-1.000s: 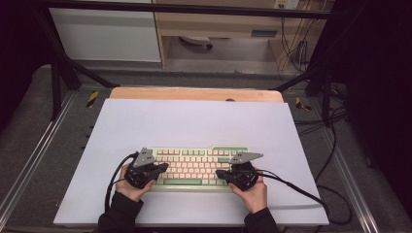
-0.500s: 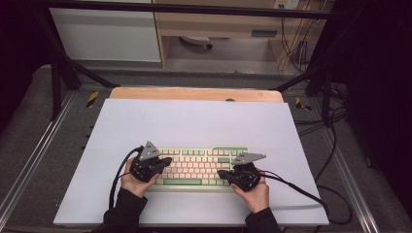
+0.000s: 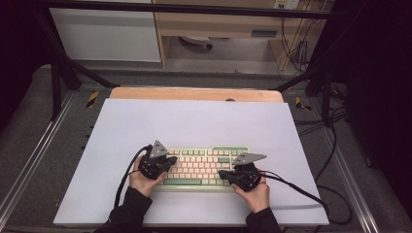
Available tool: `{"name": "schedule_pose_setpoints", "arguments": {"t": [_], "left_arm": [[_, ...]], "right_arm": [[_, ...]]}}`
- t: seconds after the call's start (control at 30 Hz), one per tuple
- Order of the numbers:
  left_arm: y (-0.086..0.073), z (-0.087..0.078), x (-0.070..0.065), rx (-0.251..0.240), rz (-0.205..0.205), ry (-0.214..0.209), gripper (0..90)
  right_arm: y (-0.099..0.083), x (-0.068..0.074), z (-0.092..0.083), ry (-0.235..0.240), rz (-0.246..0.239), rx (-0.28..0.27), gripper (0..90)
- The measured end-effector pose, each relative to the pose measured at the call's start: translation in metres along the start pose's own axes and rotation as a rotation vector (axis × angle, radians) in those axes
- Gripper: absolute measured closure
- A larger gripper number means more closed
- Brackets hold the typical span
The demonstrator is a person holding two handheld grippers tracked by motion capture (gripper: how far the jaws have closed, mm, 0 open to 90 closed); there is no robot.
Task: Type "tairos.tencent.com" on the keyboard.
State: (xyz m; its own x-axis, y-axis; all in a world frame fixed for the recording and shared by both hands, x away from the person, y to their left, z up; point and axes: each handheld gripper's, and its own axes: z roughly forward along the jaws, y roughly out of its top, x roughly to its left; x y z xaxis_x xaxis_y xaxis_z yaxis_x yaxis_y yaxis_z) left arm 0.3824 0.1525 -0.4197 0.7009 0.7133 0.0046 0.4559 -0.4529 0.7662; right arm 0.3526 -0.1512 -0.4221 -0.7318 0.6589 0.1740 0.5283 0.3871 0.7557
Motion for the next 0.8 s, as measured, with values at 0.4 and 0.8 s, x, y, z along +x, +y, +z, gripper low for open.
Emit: {"name": "schedule_pose_setpoints", "arguments": {"t": [0.4, 0.8], "left_arm": [[0.0, 0.009, -0.007, 0.014, 0.03, -0.008, 89.9], [-0.003, 0.01, -0.008, 0.019, 0.031, -0.017, 89.9]], "right_arm": [[0.0, 0.0, 0.0, 0.003, -0.005, -0.001, 90.0], [-0.001, 0.001, 0.001, 0.001, -0.005, 0.0, 90.0]]}}
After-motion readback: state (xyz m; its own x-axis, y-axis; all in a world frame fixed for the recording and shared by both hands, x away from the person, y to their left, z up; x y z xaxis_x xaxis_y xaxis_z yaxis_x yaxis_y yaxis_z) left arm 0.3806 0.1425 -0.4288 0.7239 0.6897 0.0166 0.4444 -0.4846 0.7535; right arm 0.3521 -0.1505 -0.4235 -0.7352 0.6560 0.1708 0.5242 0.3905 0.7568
